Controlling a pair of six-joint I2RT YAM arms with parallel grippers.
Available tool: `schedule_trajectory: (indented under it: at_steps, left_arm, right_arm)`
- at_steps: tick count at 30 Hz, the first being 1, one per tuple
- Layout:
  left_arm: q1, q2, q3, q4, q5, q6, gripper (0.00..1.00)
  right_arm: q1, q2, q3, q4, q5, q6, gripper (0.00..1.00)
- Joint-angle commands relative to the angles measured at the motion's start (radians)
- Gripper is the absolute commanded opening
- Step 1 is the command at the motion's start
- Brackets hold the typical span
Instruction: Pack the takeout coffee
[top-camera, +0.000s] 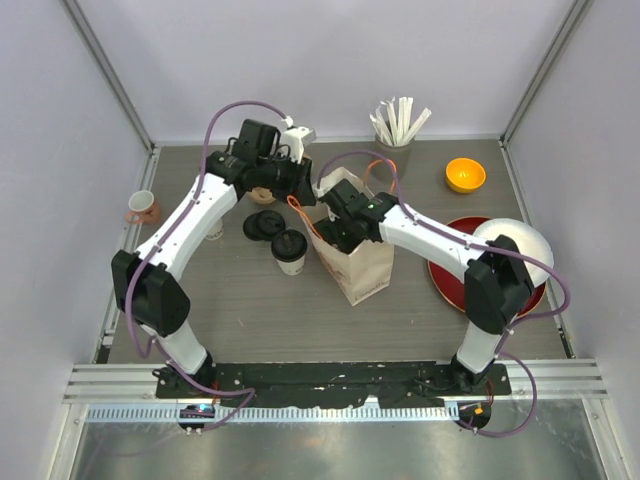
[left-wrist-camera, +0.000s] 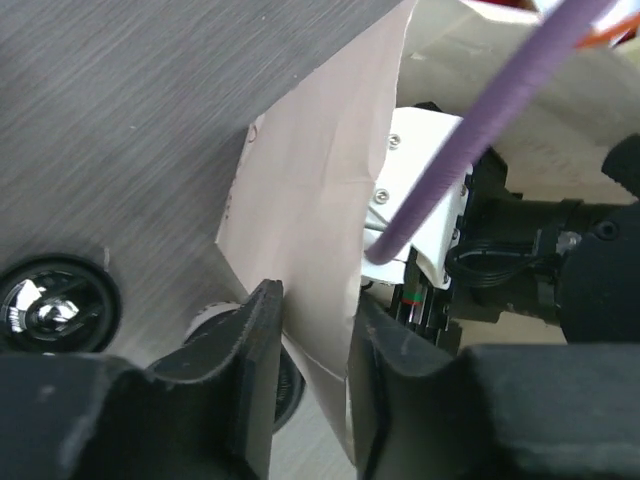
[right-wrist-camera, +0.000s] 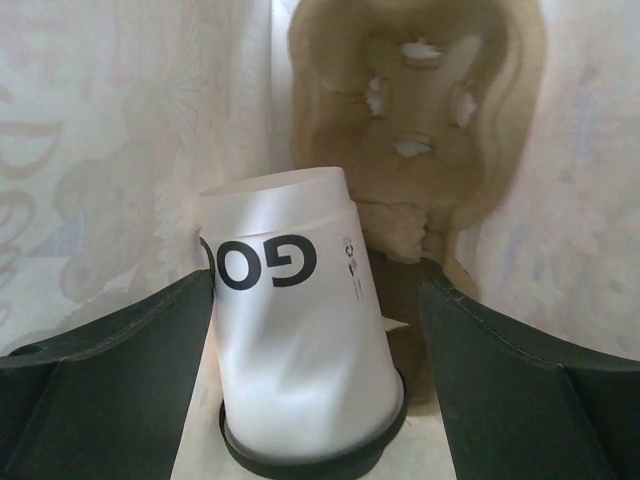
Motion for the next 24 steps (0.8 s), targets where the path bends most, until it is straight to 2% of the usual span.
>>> schedule_trajectory:
  at_steps: [1,3,5,6,9,13,17,20,24]
  left_arm:
    - [0.000,-0.010,0.000,-0.044,0.025,0.078,0.21]
    - [0.000,-0.013,0.012,-0.042,0.033,0.077,0.14]
    - [-0.002,-0.016,0.021,-0.039,0.033,0.071,0.01]
    - [-0.002,-0.019,0.032,-0.036,0.035,0.066,0.00]
    - [-0.002,-0.021,0.047,-0.030,0.038,0.051,0.00]
    - [0.000,-0.025,0.051,-0.031,0.058,0.040,0.00]
    - [0.000,-0.030,0.040,-0.048,0.053,0.054,0.00]
    - [-0.002,-0.038,0.024,-0.045,0.051,0.055,0.00]
    - [-0.002,-0.041,0.018,-0.050,0.051,0.058,0.00]
  right_arm:
    - [0.003,0.039,-0.026,0.025,0.009,-0.015,0.88]
    - [0.001,0.062,-0.036,0.008,0.018,-0.010,0.88]
    - [0.003,0.080,-0.044,-0.016,0.022,-0.004,0.85]
    - [0.003,0.085,-0.047,-0.024,0.023,-0.003,0.83]
    - [0.003,0.099,-0.052,-0.039,0.019,0.003,0.75]
    - [0.003,0.096,-0.046,-0.056,0.016,0.011,0.53]
    - [0.003,0.031,0.003,-0.062,-0.019,0.017,0.37]
    - [0.003,-0.061,0.036,-0.044,-0.043,0.016,0.29]
    - [0.003,-0.188,0.057,0.022,-0.069,0.007,0.24]
